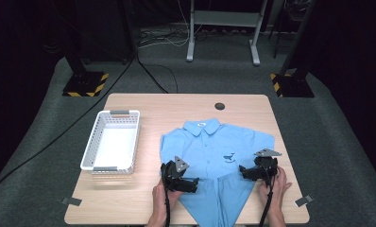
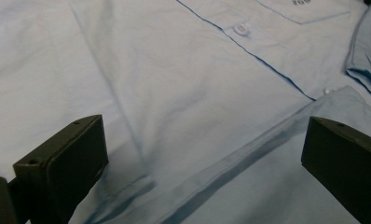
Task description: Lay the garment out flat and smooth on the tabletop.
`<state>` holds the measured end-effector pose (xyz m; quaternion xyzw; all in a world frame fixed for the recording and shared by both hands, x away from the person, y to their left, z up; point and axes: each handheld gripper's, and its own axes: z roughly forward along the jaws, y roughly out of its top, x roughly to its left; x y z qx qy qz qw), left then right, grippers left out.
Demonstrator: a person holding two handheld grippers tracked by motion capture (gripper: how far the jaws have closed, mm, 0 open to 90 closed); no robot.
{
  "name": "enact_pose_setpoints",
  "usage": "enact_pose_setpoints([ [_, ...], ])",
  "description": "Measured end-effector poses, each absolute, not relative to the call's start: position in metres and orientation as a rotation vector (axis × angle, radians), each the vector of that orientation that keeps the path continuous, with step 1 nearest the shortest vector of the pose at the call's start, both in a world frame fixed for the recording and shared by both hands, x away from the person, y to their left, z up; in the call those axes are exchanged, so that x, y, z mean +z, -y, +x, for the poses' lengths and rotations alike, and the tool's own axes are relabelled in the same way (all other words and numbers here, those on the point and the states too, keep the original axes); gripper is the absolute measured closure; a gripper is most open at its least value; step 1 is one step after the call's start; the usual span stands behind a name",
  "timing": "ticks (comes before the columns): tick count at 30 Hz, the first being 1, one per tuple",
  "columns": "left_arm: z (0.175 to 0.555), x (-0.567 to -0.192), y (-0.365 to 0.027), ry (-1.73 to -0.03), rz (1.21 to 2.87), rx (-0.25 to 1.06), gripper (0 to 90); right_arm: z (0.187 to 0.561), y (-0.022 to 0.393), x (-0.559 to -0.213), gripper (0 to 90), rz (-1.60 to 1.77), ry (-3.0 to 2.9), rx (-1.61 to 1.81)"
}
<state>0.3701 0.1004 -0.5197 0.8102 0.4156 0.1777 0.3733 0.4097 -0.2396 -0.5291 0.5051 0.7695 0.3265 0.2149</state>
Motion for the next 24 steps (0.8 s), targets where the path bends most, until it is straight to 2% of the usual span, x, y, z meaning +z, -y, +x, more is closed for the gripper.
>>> enact_pose_setpoints([
  [7,0.381,-0.512,-0.12,-1.11,2.036,0.48,0.1,0.41,0.239,-0.529,0.0,1.396,-2.141,0.908],
  [15,0.403,-0.512,-0.127,-1.16,2.082,0.492,0.5,0.41,0.239,-0.529,0.0,1.394,-2.145,0.91],
  [22,0.412,-0.517,-0.12,-1.182,2.145,0.483,9.4,0.41,0.239,-0.529,0.0,1.391,-2.147,0.911],
  [24,0.411,-0.519,-0.119,-1.194,2.148,0.487,16.0,0.41,0.239,-0.529,0.0,1.39,-2.147,0.911],
])
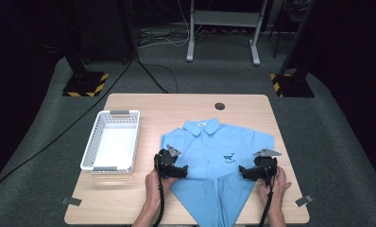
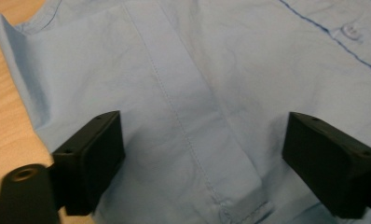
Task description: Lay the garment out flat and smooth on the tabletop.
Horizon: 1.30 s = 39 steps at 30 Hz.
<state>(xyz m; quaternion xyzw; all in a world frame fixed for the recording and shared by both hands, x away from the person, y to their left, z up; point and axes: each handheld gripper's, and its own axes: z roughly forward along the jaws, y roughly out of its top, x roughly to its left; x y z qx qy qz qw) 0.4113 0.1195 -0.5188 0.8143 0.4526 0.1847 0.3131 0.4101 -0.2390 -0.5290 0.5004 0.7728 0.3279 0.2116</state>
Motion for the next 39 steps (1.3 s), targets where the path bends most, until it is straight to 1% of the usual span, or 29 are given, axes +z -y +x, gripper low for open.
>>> enact_pose_setpoints([
  [2,0.411,-0.519,-0.122,-1.206,2.126,0.476,21.1,0.41,0.239,-0.529,0.0,1.39,-2.147,0.911],
  [9,0.411,-0.517,-0.13,-1.227,2.087,0.488,50.3,0.41,0.239,-0.529,0.0,1.389,-2.148,0.911],
  [13,0.41,-0.518,-0.132,-1.215,2.08,0.528,63.3,0.41,0.239,-0.529,0.0,1.391,-2.148,0.912],
  [18,0.408,-0.518,-0.129,-1.184,2.114,0.624,78.1,0.41,0.239,-0.529,0.0,1.393,-2.148,0.911],
  [26,0.4,-0.516,-0.135,-1.171,2.103,0.75,84.3,0.41,0.239,-0.529,0.0,1.393,-2.148,0.911],
  [32,0.399,-0.514,-0.144,-1.205,2.093,0.786,84.6,0.41,0.239,-0.529,0.0,1.393,-2.148,0.912],
  [39,0.392,-0.508,-0.162,-1.261,2.066,0.873,86.4,0.41,0.239,-0.529,0.0,1.393,-2.148,0.911],
])
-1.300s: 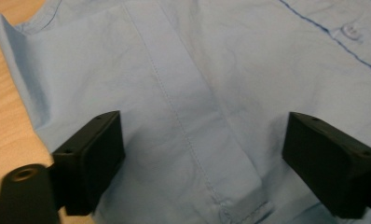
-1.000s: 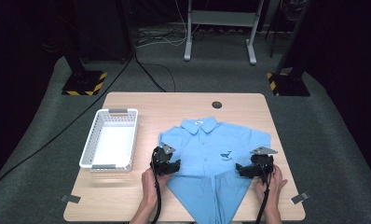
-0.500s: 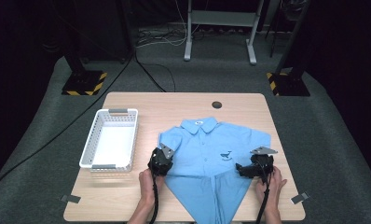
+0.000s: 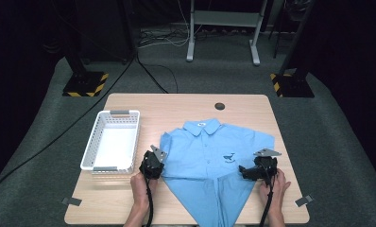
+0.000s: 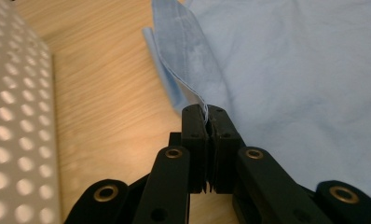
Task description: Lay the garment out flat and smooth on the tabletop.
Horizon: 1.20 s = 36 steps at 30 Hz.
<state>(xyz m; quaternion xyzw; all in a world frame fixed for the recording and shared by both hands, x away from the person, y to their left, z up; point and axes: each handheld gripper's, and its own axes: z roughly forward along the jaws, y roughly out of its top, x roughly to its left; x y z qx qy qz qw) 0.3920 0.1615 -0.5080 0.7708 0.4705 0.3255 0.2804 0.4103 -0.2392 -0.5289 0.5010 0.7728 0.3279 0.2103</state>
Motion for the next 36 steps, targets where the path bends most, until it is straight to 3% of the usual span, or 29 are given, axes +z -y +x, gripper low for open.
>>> enact_pose_setpoints([
  [9,0.374,-0.504,-0.172,-1.301,2.04,0.99,83.8,0.41,0.239,-0.529,0.0,1.393,-2.148,0.911],
  [19,0.354,-0.499,-0.182,-1.333,1.959,0.971,60.1,0.41,0.239,-0.529,0.0,1.393,-2.148,0.911],
  [24,0.346,-0.492,-0.184,-1.319,1.915,0.912,48.6,0.41,0.239,-0.529,0.0,1.393,-2.148,0.911],
  [28,0.349,-0.482,-0.172,-1.242,1.876,0.726,34.2,0.41,0.239,-0.529,0.0,1.393,-2.148,0.911],
  [30,0.355,-0.481,-0.161,-1.201,1.907,0.672,27.2,0.41,0.239,-0.529,0.0,1.393,-2.148,0.911],
  [36,0.377,-0.498,-0.143,-1.179,1.996,0.563,17.7,0.41,0.239,-0.529,0.0,1.393,-2.147,0.911],
])
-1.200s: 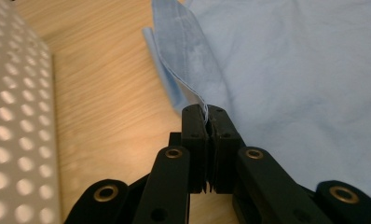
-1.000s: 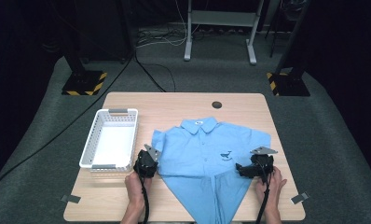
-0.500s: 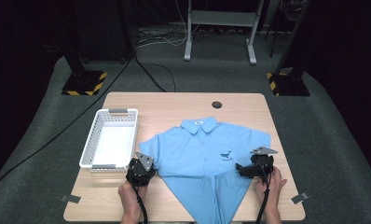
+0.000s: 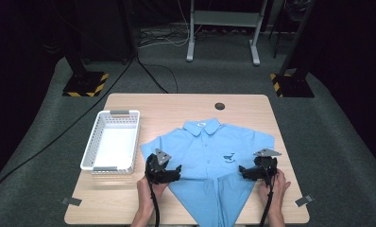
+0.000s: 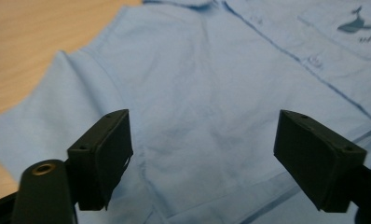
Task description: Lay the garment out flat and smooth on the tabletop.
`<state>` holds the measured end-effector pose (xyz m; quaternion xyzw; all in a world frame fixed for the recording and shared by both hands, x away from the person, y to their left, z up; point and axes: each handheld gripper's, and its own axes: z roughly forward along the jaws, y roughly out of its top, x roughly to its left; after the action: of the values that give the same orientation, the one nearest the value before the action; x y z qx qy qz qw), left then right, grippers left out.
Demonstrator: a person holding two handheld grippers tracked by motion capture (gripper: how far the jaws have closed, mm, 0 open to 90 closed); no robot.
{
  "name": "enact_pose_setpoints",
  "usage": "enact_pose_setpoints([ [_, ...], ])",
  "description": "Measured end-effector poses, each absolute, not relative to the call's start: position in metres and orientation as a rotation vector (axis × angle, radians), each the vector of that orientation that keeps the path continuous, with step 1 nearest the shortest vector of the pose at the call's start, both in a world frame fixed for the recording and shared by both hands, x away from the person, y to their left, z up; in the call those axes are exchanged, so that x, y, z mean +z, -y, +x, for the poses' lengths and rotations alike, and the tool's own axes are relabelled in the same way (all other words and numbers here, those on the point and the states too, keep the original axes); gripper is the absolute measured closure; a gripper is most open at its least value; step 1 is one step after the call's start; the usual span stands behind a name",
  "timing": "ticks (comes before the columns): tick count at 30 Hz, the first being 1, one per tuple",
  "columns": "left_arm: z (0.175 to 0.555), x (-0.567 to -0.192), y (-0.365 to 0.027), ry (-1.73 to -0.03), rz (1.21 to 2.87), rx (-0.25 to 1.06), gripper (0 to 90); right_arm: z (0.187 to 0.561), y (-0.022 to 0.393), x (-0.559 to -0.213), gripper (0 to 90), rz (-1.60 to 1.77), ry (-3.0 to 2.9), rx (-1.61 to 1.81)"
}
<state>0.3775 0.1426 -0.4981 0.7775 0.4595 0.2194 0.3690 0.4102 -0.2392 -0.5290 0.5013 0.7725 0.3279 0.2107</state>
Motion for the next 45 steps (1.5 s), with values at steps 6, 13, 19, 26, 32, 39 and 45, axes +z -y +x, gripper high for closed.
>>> enact_pose_setpoints([
  [6,0.39,-0.52,-0.151,-1.255,2.045,0.535,14.5,0.41,0.239,-0.529,0.0,1.395,-2.146,0.911],
  [13,0.392,-0.527,-0.176,-1.361,1.998,0.566,11.2,0.41,0.239,-0.529,0.0,1.4,-2.141,0.909],
  [19,0.381,-0.519,-0.178,-1.348,1.95,0.607,8.3,0.406,0.238,-0.529,0.0,1.438,-2.106,0.896],
  [26,0.363,-0.509,-0.149,-1.214,1.973,0.549,8.2,0.404,0.236,-0.529,0.0,1.453,-2.087,0.889],
  [32,0.36,-0.525,-0.119,-1.159,2.067,0.484,6.8,0.404,0.233,-0.529,0.0,1.461,-2.078,0.885],
  [39,0.361,-0.53,-0.109,-1.145,2.098,0.483,2.8,0.404,0.235,-0.529,0.0,1.451,-2.085,0.886],
  [45,0.364,-0.53,-0.109,-1.148,2.097,0.488,2.4,0.407,0.241,-0.529,0.0,1.404,-2.134,0.904],
])
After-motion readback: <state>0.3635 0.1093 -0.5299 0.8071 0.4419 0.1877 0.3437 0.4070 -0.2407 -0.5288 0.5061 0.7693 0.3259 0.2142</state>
